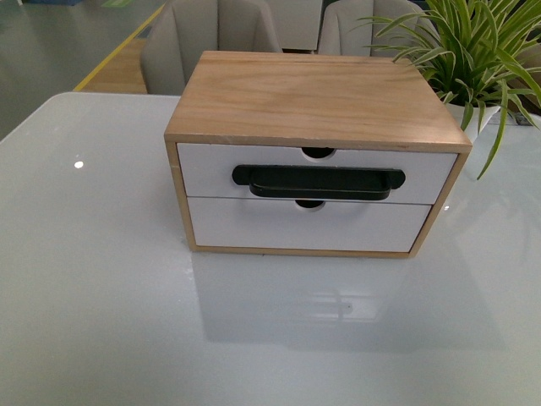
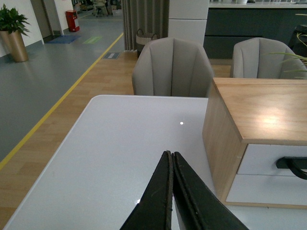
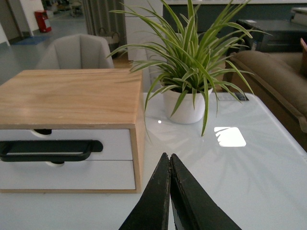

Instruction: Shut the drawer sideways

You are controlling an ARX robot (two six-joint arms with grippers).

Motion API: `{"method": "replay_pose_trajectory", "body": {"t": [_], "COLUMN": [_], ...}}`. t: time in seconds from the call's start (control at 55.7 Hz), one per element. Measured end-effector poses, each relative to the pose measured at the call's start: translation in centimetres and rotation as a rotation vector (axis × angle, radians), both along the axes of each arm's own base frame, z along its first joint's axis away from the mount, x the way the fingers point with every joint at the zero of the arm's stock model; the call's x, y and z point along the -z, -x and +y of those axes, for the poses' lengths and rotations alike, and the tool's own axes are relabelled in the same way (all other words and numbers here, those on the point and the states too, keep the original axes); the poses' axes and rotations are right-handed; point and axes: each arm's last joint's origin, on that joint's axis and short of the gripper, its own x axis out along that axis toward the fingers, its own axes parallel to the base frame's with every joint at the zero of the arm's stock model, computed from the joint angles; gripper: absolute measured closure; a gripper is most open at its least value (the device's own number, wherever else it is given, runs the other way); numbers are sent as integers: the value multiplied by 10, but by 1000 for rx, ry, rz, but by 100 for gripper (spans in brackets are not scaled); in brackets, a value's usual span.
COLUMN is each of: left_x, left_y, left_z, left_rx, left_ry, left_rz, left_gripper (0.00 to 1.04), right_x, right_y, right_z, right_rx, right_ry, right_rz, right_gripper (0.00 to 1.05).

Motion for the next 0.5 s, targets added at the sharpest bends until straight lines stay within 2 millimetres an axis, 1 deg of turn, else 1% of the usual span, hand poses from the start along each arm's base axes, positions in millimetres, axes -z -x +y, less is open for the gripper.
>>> {"method": "replay_pose_trajectory", "body": {"t": [0.216, 0.287, 0.503], "left_x": [6, 14, 10], "left_y": [14, 19, 31], "left_z": [0, 0, 0], "left_rx": [-1, -1, -1], "left_ry": [0, 0, -1], "left_rz": [3, -7, -18], "left_gripper": [103, 103, 103], "right_x": [-2, -3, -5], "right_y": [9, 13, 23], "right_z": [0, 0, 0], "right_rx": [-1, -1, 0], "right_ry": [0, 0, 0], "right_rz": [-7, -10, -14], "right_gripper": [103, 103, 103]}}
